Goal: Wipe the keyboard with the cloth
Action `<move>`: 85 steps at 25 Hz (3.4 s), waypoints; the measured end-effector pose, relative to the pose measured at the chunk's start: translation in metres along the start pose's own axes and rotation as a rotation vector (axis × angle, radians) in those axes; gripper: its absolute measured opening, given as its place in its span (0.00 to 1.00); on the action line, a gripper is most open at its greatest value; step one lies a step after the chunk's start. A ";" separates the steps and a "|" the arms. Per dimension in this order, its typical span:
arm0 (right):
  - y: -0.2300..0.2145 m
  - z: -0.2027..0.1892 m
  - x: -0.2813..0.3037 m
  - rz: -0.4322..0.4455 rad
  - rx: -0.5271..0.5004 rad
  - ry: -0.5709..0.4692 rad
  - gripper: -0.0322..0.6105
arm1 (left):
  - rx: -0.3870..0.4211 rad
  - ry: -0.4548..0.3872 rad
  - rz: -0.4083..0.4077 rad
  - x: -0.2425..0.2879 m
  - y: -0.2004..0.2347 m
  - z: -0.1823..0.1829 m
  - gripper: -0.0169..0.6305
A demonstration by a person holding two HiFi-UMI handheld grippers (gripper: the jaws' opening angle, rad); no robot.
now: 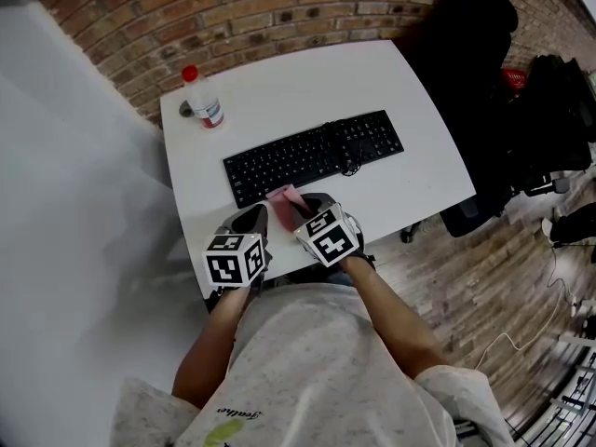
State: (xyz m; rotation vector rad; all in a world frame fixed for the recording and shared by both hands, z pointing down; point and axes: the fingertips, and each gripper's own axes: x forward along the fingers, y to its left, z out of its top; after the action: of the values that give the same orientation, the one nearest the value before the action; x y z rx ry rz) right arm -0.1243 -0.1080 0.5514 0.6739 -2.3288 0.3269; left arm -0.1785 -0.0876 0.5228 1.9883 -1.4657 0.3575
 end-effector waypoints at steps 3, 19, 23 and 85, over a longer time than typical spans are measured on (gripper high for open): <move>-0.011 -0.003 -0.004 -0.007 0.009 0.001 0.09 | 0.004 0.006 -0.008 0.008 -0.009 0.002 0.02; -0.057 -0.021 -0.024 -0.052 0.073 0.006 0.09 | 0.027 0.033 -0.057 0.043 -0.043 0.012 0.02; -0.068 -0.025 -0.029 -0.065 0.094 0.005 0.09 | 0.031 0.042 -0.064 0.049 -0.051 0.012 0.02; -0.236 -0.100 -0.111 -0.199 0.232 -0.005 0.09 | 0.086 0.056 -0.100 0.143 -0.162 0.038 0.02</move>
State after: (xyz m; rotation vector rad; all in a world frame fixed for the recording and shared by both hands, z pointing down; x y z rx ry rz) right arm 0.1303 -0.2226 0.5620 1.0119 -2.2243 0.5080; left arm 0.0150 -0.1907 0.5205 2.0934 -1.3305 0.4354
